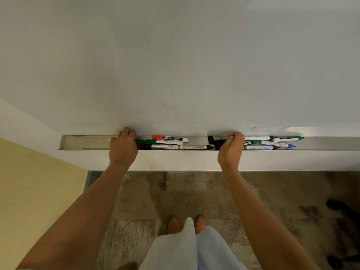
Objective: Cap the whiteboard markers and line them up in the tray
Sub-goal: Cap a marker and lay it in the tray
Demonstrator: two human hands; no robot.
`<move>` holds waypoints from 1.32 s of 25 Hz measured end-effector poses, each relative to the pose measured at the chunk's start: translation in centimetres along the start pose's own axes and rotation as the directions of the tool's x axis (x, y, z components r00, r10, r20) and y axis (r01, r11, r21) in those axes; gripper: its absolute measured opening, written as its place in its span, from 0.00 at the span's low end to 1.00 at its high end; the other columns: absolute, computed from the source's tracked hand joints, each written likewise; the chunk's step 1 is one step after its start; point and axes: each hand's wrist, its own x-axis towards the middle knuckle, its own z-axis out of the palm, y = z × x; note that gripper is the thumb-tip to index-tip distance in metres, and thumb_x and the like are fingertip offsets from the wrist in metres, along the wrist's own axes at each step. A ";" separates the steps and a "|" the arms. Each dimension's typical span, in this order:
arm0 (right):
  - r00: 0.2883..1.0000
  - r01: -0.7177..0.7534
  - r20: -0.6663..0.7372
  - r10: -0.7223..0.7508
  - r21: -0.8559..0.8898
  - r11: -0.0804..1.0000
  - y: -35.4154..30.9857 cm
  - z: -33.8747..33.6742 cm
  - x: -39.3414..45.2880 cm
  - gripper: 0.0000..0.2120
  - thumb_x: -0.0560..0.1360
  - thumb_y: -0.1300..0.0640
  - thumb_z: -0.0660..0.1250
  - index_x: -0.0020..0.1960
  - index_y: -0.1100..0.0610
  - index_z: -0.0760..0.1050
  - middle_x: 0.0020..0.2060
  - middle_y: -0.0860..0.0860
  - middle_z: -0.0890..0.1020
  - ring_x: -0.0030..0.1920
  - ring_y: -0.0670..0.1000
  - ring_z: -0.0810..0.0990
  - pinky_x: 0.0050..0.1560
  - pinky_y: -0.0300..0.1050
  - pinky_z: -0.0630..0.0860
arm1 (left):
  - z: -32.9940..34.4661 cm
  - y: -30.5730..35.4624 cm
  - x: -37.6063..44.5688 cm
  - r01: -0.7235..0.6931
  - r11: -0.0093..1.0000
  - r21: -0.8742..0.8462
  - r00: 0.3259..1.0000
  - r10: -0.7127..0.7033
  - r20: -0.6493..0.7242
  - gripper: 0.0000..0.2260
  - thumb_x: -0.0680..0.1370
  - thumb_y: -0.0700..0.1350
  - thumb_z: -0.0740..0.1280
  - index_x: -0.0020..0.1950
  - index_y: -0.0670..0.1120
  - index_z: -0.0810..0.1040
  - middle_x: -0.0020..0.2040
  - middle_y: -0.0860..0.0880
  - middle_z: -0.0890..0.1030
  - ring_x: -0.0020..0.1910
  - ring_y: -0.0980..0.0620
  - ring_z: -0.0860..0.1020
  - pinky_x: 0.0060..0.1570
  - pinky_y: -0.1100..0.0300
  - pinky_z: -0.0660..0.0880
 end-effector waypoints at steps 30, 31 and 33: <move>0.996 -0.084 -0.084 0.043 -0.590 0.803 5.7 -9.4 4.8 0.10 0.78 0.61 0.63 0.59 0.58 0.75 0.52 0.59 0.77 0.52 0.59 0.76 0.53 0.54 0.71 | 1.9 7.7 -2.3 -0.261 0.914 -0.309 0.965 0.240 -0.107 0.06 0.76 0.37 0.64 0.51 0.44 0.78 0.50 0.49 0.75 0.30 0.53 0.70 0.31 0.61 0.68; 0.994 -0.102 -0.095 0.055 -0.624 0.774 6.1 -9.9 5.3 0.10 0.78 0.61 0.63 0.60 0.58 0.74 0.52 0.59 0.77 0.53 0.60 0.75 0.54 0.55 0.70 | 2.0 7.9 -2.4 -0.262 0.914 -0.311 0.965 0.240 -0.106 0.06 0.76 0.37 0.64 0.51 0.45 0.78 0.50 0.50 0.75 0.30 0.53 0.70 0.31 0.61 0.68; 0.992 -0.121 -0.100 0.073 -0.661 0.741 6.6 -10.7 6.0 0.12 0.78 0.60 0.64 0.61 0.60 0.74 0.53 0.61 0.77 0.55 0.62 0.74 0.54 0.56 0.69 | 2.2 8.3 -2.4 -0.268 0.910 -0.317 0.963 0.248 -0.104 0.06 0.76 0.37 0.64 0.50 0.45 0.78 0.50 0.50 0.75 0.30 0.53 0.70 0.31 0.61 0.68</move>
